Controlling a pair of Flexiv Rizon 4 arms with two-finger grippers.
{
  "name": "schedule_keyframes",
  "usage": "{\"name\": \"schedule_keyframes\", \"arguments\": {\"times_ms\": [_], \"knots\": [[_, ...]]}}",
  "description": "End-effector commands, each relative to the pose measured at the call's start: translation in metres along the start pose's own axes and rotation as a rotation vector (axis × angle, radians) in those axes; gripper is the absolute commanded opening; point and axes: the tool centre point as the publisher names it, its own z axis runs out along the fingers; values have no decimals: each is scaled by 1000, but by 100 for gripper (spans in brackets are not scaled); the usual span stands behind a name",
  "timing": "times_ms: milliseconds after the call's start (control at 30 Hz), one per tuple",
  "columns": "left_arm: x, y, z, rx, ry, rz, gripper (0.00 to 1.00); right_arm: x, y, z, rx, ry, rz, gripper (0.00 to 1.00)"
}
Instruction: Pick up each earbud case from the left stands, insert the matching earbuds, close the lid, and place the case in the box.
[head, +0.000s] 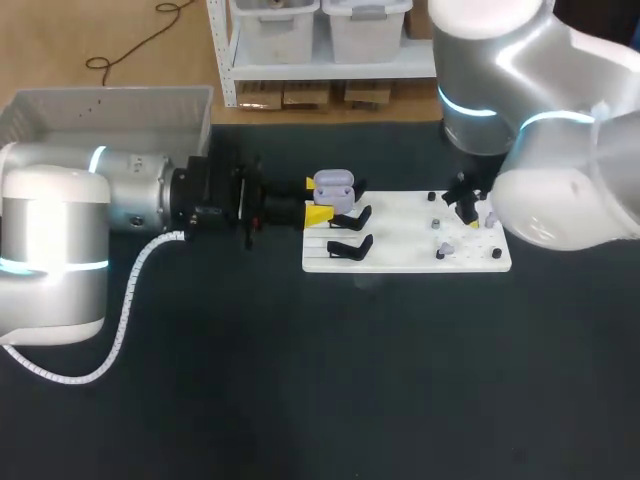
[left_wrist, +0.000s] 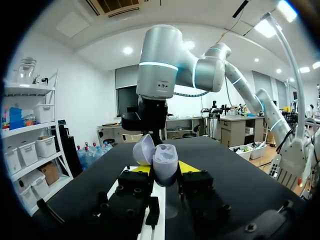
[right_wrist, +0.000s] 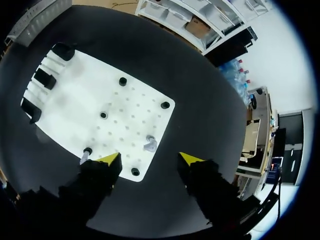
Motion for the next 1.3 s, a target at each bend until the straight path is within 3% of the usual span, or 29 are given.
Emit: {"name": "schedule_keyframes", "arguments": {"times_ms": [33, 100, 633, 1300], "knots": [[1, 0, 0, -2, -3, 2, 0, -1, 0, 7, -16, 5, 11, 57], [1, 0, 0, -2, -3, 2, 0, -1, 1, 11, -24, 7, 18, 58], [1, 0, 0, -2, -3, 2, 0, -7, -1, 25, -23, -37, 69, 35], [1, 0, 0, -2, -3, 2, 0, -9, -1, 34, -5, -51, 86, 33]]}}
